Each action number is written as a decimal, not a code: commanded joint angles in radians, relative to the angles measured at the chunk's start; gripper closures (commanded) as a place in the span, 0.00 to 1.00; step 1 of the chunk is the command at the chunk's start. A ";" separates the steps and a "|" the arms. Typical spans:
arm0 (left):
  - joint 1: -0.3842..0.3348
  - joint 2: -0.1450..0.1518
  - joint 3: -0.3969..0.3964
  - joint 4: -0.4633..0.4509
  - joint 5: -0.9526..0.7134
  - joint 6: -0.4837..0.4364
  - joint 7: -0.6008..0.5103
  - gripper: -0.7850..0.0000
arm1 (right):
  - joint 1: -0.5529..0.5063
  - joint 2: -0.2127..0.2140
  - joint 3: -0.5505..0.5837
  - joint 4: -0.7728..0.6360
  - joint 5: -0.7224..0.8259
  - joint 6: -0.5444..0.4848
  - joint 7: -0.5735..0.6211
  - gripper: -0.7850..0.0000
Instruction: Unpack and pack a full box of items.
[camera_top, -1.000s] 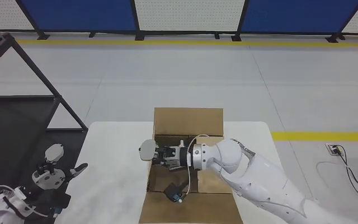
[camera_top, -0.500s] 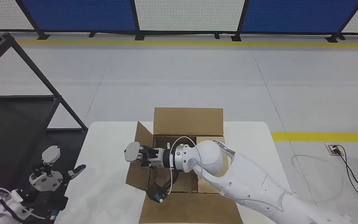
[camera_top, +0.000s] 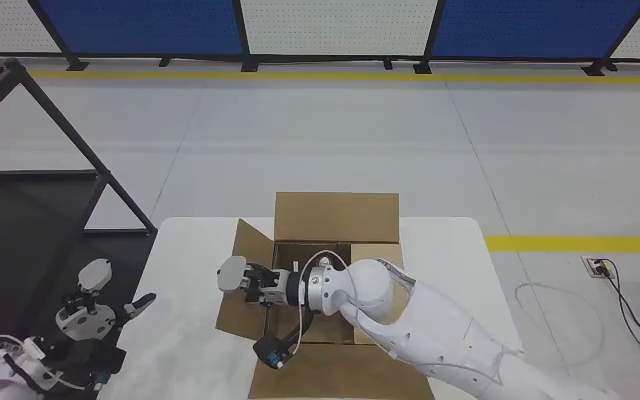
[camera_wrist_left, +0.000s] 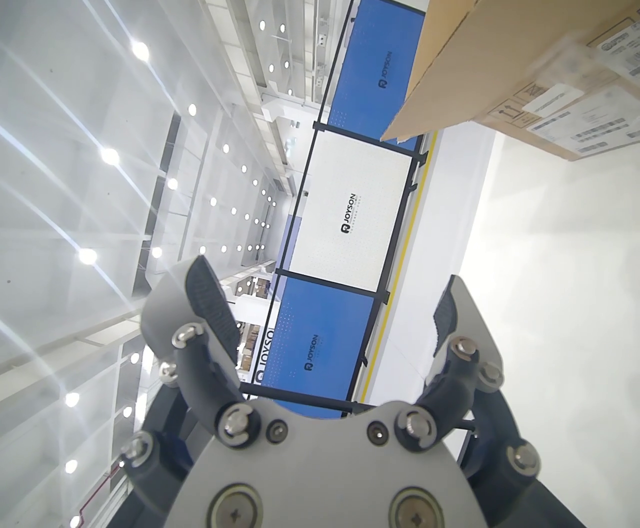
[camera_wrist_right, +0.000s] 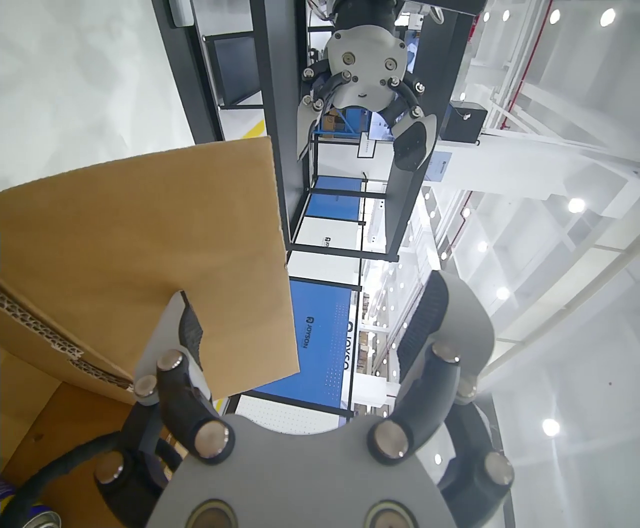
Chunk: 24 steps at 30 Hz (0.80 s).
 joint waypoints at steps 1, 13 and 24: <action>0.003 -0.002 -0.002 -0.004 -0.012 0.004 -0.020 0.00 | 0.006 -0.015 -0.006 0.010 -0.002 -0.015 0.022 0.00; -0.005 -0.007 0.022 -0.059 -0.057 -0.056 -0.005 0.00 | 0.066 -0.128 -0.072 0.157 -0.031 -0.084 0.042 0.00; -0.066 -0.007 0.140 -0.040 0.041 -0.104 0.062 0.00 | 0.068 -0.189 -0.066 0.265 -0.024 -0.079 0.044 0.00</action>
